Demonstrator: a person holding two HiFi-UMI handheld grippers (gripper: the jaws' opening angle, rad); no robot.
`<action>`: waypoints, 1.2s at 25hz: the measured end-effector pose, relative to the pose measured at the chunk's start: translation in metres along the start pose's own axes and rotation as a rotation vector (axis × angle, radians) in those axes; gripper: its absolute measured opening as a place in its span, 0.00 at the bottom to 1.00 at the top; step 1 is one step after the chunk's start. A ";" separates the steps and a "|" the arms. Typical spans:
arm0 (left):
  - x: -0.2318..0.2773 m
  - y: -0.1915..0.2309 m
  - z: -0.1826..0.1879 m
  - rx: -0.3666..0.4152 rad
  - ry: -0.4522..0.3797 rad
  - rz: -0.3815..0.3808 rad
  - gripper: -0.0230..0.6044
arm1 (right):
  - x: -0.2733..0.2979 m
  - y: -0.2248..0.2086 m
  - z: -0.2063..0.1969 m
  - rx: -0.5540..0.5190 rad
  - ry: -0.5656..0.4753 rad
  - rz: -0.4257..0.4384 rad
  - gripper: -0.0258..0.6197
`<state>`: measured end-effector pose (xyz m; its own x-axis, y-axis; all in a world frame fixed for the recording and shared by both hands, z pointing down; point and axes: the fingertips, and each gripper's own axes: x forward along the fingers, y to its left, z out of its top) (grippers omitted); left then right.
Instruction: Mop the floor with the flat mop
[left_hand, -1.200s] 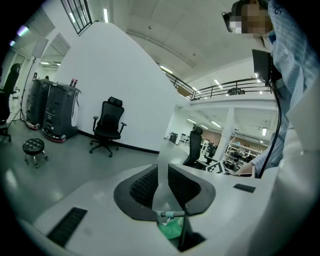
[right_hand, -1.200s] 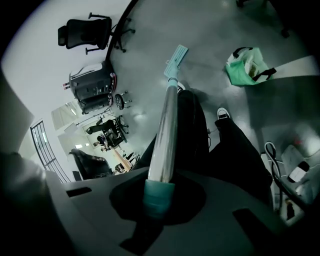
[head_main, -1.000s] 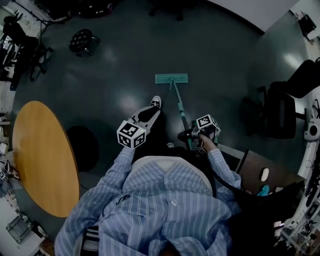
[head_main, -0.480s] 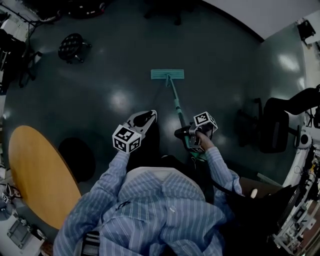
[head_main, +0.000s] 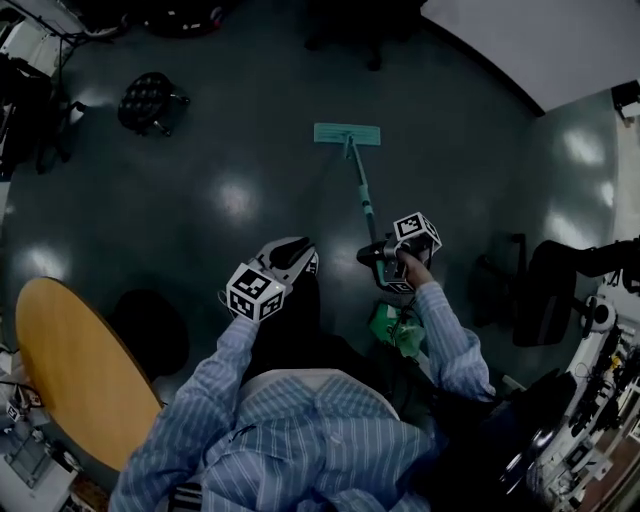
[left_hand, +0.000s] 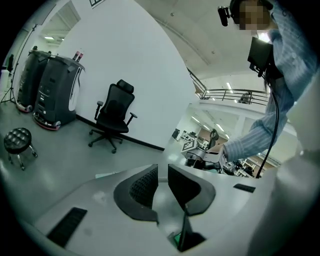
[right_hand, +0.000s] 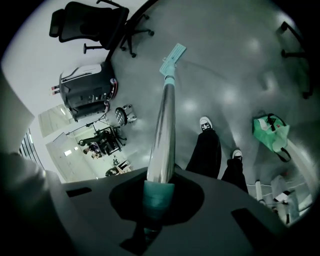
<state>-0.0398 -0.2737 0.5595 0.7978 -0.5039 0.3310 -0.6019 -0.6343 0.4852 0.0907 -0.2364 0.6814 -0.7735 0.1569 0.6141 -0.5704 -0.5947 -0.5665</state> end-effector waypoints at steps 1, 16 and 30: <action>0.005 0.007 0.004 -0.001 0.000 0.000 0.14 | 0.001 0.007 0.015 -0.010 0.002 -0.013 0.06; 0.022 0.070 0.000 -0.089 0.011 0.066 0.14 | -0.006 0.120 0.212 -0.060 -0.062 -0.075 0.06; 0.000 0.079 -0.013 -0.105 0.006 0.107 0.14 | -0.002 0.129 0.225 -0.067 -0.106 -0.083 0.05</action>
<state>-0.0864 -0.3162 0.6081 0.7298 -0.5614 0.3903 -0.6768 -0.5120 0.5290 0.0809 -0.4907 0.7304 -0.6916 0.1165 0.7128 -0.6508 -0.5287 -0.5450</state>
